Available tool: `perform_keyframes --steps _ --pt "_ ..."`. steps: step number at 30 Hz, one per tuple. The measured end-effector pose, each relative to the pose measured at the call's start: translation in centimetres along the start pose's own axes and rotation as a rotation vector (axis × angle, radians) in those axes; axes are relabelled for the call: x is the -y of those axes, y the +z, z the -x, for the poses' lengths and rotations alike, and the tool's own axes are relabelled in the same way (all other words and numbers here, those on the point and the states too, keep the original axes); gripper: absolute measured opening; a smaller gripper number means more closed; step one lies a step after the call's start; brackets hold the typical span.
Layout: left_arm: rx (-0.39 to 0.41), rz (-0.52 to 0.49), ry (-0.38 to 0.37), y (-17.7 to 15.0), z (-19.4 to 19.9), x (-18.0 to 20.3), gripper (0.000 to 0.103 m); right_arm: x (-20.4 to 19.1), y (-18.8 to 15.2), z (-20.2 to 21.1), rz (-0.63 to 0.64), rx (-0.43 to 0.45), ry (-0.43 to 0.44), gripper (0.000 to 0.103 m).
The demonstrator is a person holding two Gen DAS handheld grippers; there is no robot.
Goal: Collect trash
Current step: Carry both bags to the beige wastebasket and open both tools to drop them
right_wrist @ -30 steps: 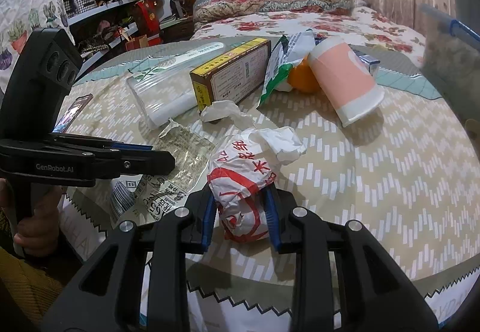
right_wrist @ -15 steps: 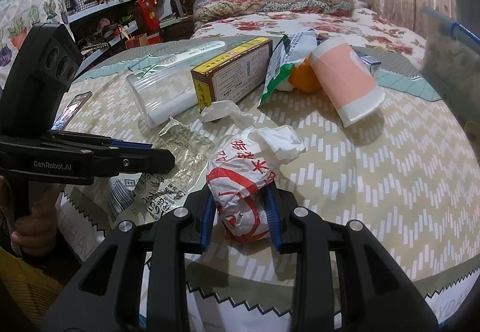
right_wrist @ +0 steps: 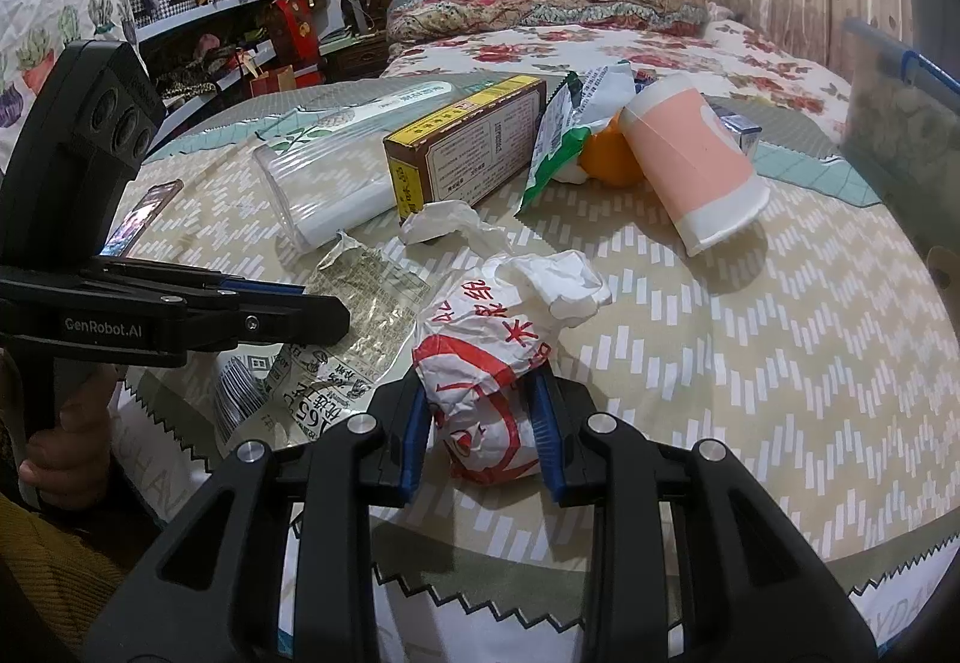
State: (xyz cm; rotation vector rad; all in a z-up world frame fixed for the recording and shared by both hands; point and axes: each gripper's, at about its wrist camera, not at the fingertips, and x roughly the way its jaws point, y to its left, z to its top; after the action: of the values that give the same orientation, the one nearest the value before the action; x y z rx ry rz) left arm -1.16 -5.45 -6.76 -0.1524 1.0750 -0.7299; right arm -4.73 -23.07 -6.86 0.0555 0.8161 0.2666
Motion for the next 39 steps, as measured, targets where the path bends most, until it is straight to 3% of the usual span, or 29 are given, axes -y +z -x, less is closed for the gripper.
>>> perform_keyframes --steps 30,39 --pt "0.034 -0.059 -0.028 0.8 1.3 2.8 0.026 1.6 0.3 3.8 -0.018 0.120 -0.059 0.031" --pt "0.041 -0.101 -0.035 3.2 1.6 5.3 0.026 5.3 -0.2 5.8 -0.114 0.184 -0.085 0.031"
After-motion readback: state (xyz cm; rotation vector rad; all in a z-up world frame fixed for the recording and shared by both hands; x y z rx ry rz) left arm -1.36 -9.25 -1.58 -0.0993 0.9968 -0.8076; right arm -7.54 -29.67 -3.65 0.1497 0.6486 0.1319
